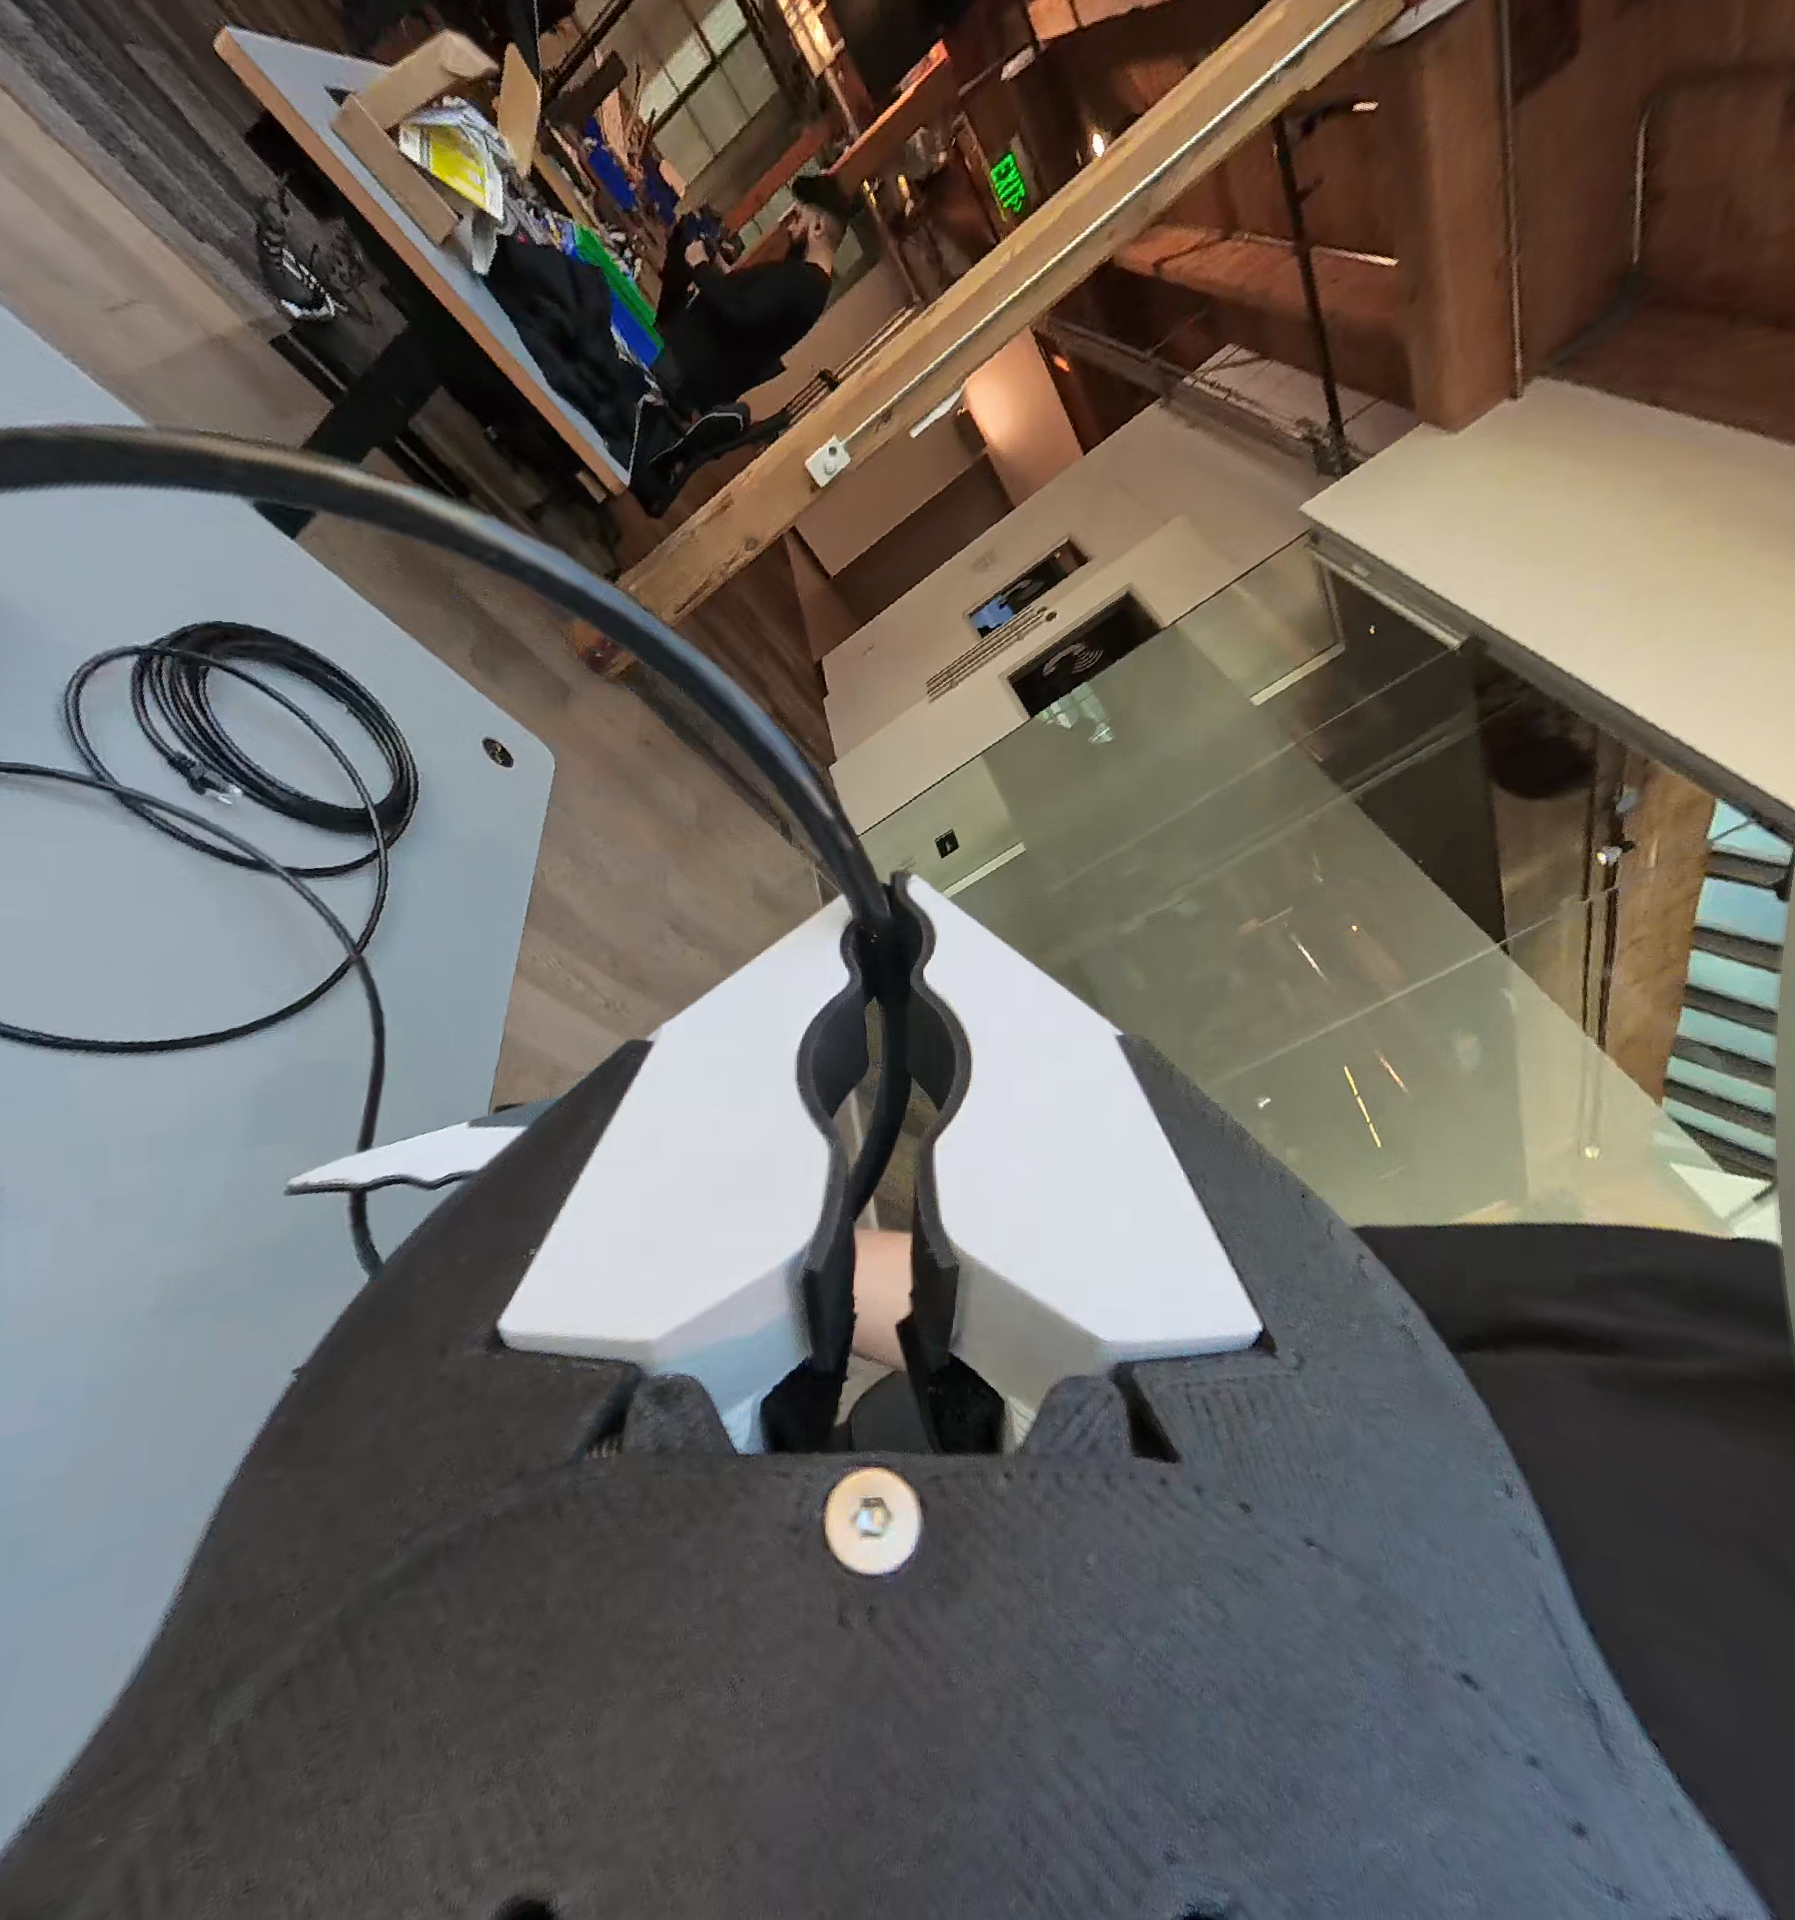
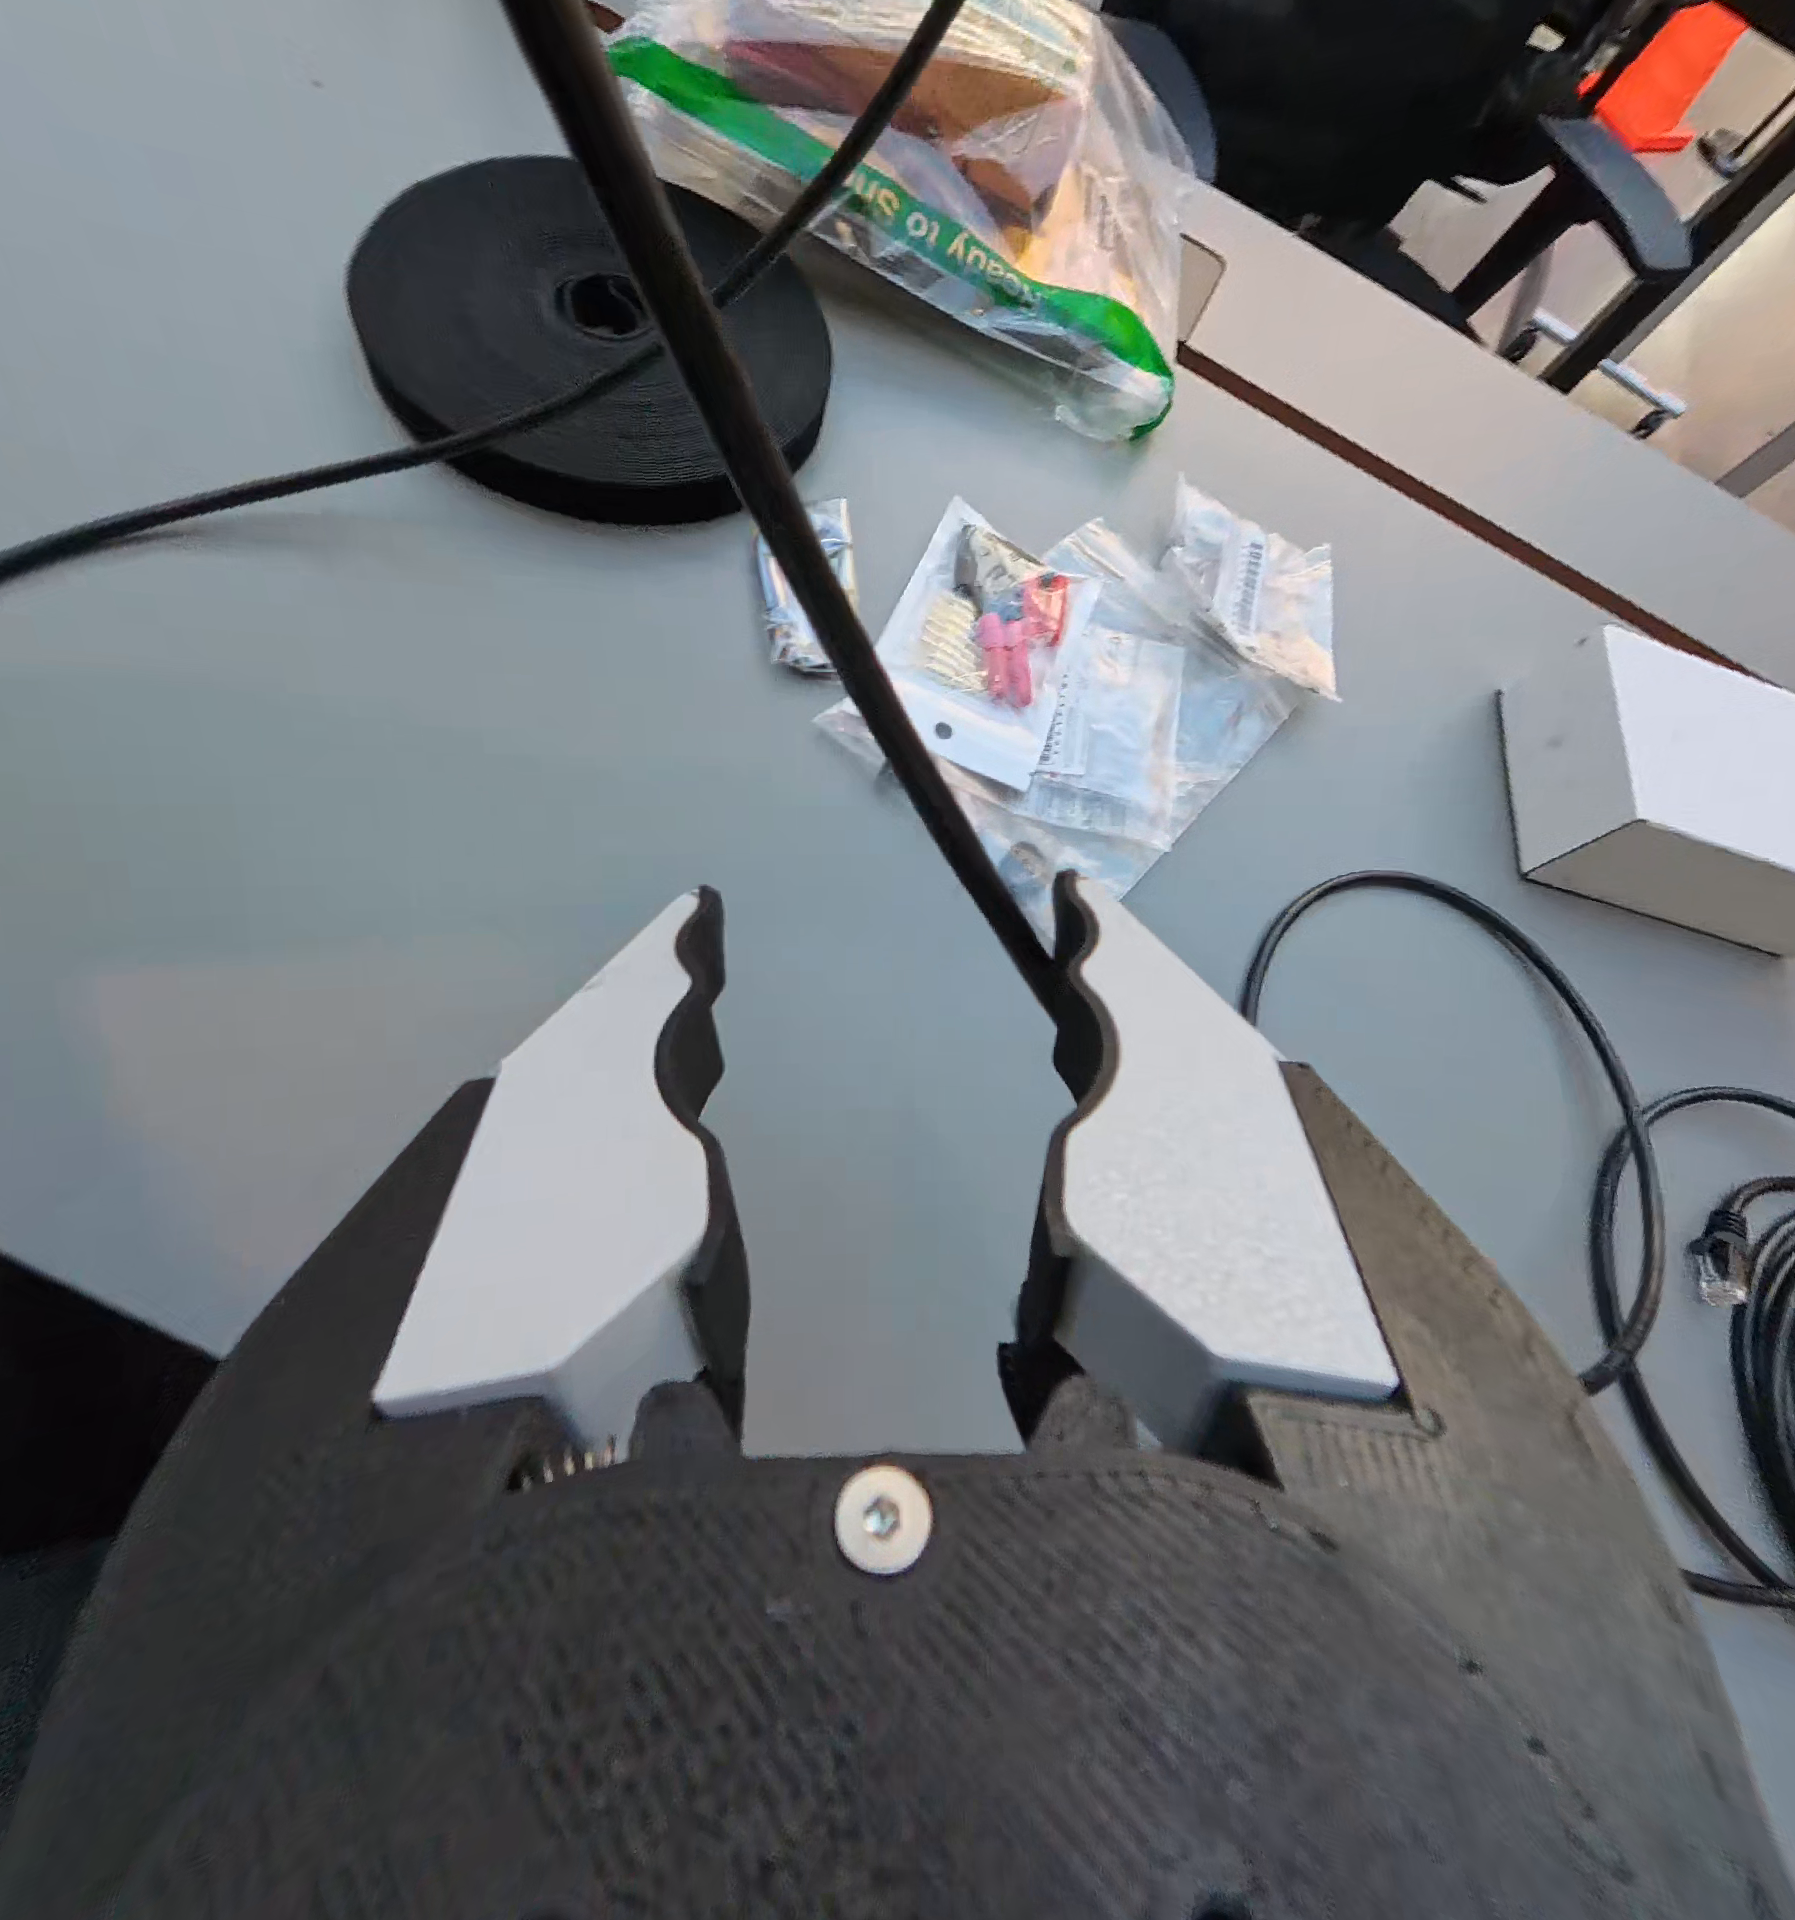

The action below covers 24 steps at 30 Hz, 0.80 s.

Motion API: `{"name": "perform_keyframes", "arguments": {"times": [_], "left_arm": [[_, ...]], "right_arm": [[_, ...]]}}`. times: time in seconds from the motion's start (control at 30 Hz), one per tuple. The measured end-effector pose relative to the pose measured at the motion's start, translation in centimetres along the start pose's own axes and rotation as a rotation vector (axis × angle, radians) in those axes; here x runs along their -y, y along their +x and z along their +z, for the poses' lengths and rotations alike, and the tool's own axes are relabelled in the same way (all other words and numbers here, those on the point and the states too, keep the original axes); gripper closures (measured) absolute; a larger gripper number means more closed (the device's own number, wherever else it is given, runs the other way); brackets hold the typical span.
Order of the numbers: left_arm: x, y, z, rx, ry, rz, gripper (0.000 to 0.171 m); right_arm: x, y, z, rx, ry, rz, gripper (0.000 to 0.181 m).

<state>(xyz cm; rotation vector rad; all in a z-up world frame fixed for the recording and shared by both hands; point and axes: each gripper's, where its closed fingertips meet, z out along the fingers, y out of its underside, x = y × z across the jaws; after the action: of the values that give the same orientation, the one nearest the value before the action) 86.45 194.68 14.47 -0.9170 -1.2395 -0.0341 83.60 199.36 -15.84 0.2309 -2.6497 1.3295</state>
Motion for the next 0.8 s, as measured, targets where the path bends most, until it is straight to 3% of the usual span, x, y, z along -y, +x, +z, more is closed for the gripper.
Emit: {"name": "perform_keyframes", "arguments": {"times": [0.17,0.2,0.33,0.5,0.63,0.8], "left_arm": [[3.5,1.1,-0.8,-0.054,0.076,-0.061,0.171],[4.0,1.3,-0.8,-0.051,0.083,-0.054,0.171],[5.9,2.3,-0.7,-0.035,0.093,0.02,0.171],[9.3,2.7,-1.3,0.089,0.153,0.196,0.171],[11.9,0.3,-4.6,0.343,0.216,0.369,0.171],[11.5,-4.1,-9.4,0.584,0.235,0.408,0.17]], "right_arm": [[0.3,0.1,2.2,-0.015,-0.031,-0.026,0.152],[0.5,-0.7,2.3,0.033,-0.029,-0.03,0.181],[2.7,-5.3,0.3,0.328,0.031,0.108,0.181],[5.8,-9.2,-6.8,0.743,0.149,0.42,0.181],[7.5,-6.5,-12.3,0.844,0.251,0.595,0.181],[9.6,2.2,-15.6,0.598,0.362,0.609,0.181]]}}
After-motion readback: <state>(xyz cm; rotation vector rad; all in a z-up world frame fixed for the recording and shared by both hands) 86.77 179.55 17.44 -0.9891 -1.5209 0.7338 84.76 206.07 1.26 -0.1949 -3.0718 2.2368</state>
